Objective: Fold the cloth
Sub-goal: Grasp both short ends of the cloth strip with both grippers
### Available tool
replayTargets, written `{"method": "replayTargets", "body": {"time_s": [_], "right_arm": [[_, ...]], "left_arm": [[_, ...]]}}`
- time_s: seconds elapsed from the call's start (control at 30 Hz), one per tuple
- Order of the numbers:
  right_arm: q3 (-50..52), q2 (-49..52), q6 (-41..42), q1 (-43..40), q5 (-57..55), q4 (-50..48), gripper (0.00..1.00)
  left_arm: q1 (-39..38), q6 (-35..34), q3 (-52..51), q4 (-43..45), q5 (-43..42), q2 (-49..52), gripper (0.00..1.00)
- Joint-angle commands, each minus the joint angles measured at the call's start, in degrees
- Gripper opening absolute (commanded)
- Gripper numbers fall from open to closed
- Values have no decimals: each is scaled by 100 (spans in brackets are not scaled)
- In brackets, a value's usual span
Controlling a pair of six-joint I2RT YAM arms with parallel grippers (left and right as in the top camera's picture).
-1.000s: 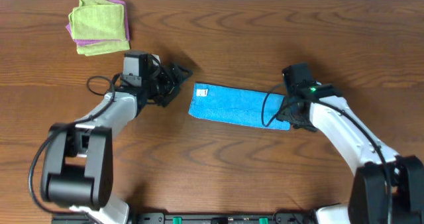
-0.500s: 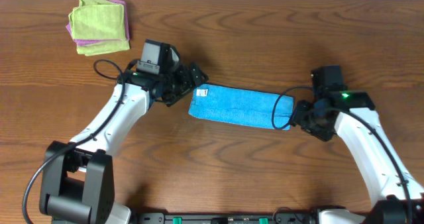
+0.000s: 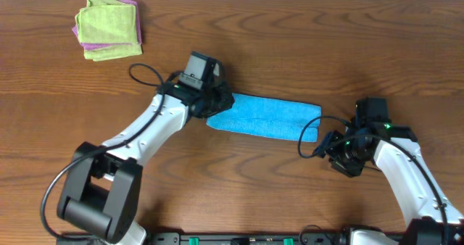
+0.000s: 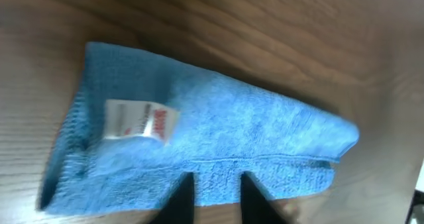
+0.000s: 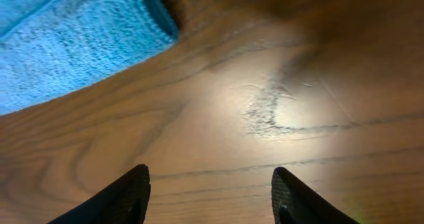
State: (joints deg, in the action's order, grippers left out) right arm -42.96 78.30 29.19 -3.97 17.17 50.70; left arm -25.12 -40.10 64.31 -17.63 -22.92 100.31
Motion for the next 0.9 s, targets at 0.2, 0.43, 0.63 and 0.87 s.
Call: {"method": "replayTargets", "body": {"time_s": [0.2,0.43,0.63,0.87], "right_arm": [[39,-83,251,-50,234,-466,58],[57,-66,424,-50,55,-1139,63],[81,155,516,-46,-42,-1438,65],[81,511,619,-44,-22,-1604,65]], "left_arm": [[-94,-236,118,459,463,514,6],[-94,-236,118,476,551,844,6],[-94,-234,116,459,621,1036,6],[-94,-240,116,437,505,1370,6]]}}
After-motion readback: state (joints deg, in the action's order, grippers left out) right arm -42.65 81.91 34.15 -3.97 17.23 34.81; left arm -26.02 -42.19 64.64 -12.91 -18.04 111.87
